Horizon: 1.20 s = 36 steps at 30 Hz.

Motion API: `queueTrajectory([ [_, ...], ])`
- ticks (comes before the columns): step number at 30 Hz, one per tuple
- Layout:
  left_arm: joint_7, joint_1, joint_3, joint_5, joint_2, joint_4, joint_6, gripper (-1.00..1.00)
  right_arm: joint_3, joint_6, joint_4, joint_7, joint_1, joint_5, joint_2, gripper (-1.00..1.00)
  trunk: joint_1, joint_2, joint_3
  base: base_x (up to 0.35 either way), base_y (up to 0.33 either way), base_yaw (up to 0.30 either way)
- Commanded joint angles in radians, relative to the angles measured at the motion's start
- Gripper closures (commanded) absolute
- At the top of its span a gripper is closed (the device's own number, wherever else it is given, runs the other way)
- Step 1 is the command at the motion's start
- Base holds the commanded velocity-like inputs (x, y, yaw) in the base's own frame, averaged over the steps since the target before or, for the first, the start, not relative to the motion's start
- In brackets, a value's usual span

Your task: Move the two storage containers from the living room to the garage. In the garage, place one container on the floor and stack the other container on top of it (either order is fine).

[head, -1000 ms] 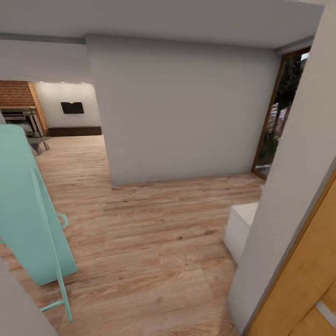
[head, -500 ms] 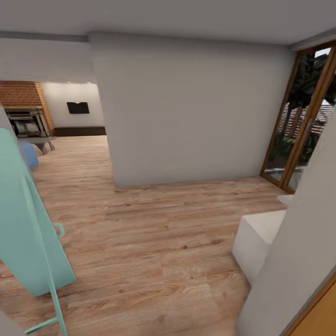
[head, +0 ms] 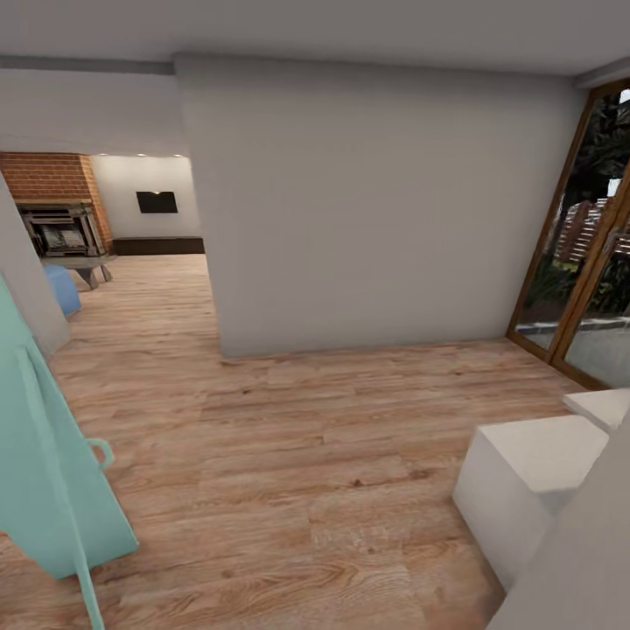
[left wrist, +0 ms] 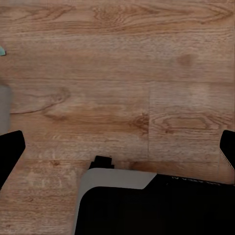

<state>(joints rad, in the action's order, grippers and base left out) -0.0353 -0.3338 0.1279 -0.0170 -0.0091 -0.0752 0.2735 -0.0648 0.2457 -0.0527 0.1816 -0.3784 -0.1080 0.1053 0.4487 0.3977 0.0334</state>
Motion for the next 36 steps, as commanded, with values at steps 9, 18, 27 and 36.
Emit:
queueTrajectory([
  [9, -0.002, -0.002, 0.004, -0.001, 0.0, -0.005, 0.009, -1.0, -0.007, 0.007, -0.004, 0.001, -0.002, -0.01, 0.001, -1.0, 0.001, 0.002, 0.002, 0.326, 0.0, 0.204],
  [18, -0.002, -0.002, 0.004, -0.001, 0.0, -0.005, 0.01, -1.0, -0.007, 0.007, -0.004, 0.001, -0.002, -0.01, 0.001, -1.0, 0.001, 0.002, 0.002, 0.326, 0.0, 0.243],
  [27, -0.002, -0.002, 0.004, -0.001, 0.0, -0.005, 0.009, -1.0, -0.007, 0.007, -0.004, 0.001, -0.002, -0.01, 0.001, -1.0, 0.001, 0.002, 0.002, 0.326, 0.0, 0.044],
  [36, -0.002, -0.002, 0.004, 0.0, 0.0, -0.005, 0.008, -1.0, -0.006, 0.007, -0.004, 0.001, -0.002, -0.011, 0.001, -1.0, 0.001, 0.002, 0.002, 0.326, 0.0, 0.135],
])
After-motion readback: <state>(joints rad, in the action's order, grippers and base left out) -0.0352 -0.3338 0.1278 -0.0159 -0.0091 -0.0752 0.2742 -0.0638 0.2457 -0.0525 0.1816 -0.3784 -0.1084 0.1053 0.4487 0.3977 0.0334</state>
